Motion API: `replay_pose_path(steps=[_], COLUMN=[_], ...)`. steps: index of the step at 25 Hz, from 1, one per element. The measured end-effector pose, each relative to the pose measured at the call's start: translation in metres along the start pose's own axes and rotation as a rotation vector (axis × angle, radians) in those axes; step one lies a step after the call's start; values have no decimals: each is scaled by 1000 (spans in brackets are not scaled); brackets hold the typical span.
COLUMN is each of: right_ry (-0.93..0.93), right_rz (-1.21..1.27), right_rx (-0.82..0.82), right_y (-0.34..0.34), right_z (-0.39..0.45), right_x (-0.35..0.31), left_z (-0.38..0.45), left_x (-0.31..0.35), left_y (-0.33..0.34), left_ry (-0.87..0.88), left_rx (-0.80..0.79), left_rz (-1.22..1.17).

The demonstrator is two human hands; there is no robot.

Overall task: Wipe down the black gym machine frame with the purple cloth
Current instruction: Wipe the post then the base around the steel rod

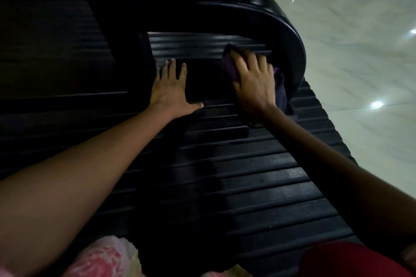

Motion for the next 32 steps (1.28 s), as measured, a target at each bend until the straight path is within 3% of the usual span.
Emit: replay_pose_path(steps=[3,5,10,11,14,16,18,22,24,28,30,32], right_ry=[241,233,495,491,242,154,204,422,486,298,193,255], right_rz=[160,198,281,271,212,218,189,215,263,151,117,124], right_rx=[-391,-464,-360,-357,-349,-245,-211,-376,-338,-334,-246,-228], right_y=[45,63,66,62,45,29,29,56,61,45,32,34], right_z=[35,46,66,65,36,10,11,52,60,26,8,13], right_x=[19,26,64,64,50,45,50,63,67,55,47,52], left_z=[-1,-1,-2,-2,-2,-1,0,-1,-1,0,1,1], left_x=[1,0,0,0,-1,-1,-1,0,-1,1,-1,-1], left_y=[1,0,-2,-3,-1,-1,-2,-1,-1,0,0,-1], left_ry=[18,24,40,43,48,39,33,51,46,44,33,18], left_rx=[19,47,73,79,69,59,51,15,0,-2,4,27], left_rz=[-8,-15,-18,-15,-31,-45,-49,-57,-55,-50,-56,-67])
Point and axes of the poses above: each hand's wrist, its own z-axis towards the middle knuckle, its own y-axis out of the palm, x = y × z, the point moved 9 cm from there along z, towards the middle knuckle, and after that the axes turned 6 degrees about -y, right-handed, at the moved point
